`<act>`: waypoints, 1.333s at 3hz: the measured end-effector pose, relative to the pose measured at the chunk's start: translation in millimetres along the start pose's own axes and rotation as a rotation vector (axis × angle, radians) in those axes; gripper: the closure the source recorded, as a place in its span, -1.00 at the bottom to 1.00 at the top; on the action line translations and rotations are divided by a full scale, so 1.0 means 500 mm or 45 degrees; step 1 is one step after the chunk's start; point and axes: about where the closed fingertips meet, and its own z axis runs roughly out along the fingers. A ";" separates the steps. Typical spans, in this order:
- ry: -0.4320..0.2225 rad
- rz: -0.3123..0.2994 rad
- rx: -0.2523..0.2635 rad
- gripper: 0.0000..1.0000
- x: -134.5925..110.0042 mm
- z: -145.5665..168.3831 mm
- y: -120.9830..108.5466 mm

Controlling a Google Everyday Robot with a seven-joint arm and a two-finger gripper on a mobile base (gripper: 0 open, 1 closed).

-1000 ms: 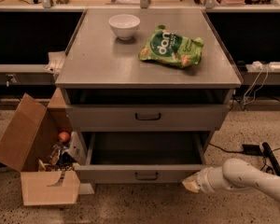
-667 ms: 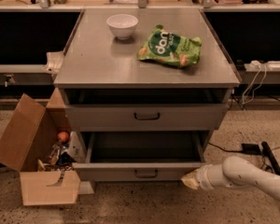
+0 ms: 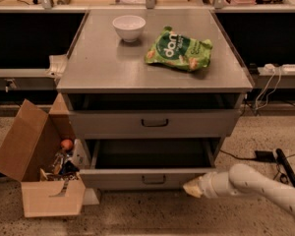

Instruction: Close middle drawer

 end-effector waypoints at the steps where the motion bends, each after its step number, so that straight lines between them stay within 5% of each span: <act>1: -0.028 -0.005 0.011 1.00 -0.012 -0.001 -0.016; 4: -0.079 -0.027 0.033 1.00 -0.039 0.008 -0.031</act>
Offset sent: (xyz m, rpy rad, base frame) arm 0.1742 -0.0433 0.0447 0.1288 -0.2680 -0.1114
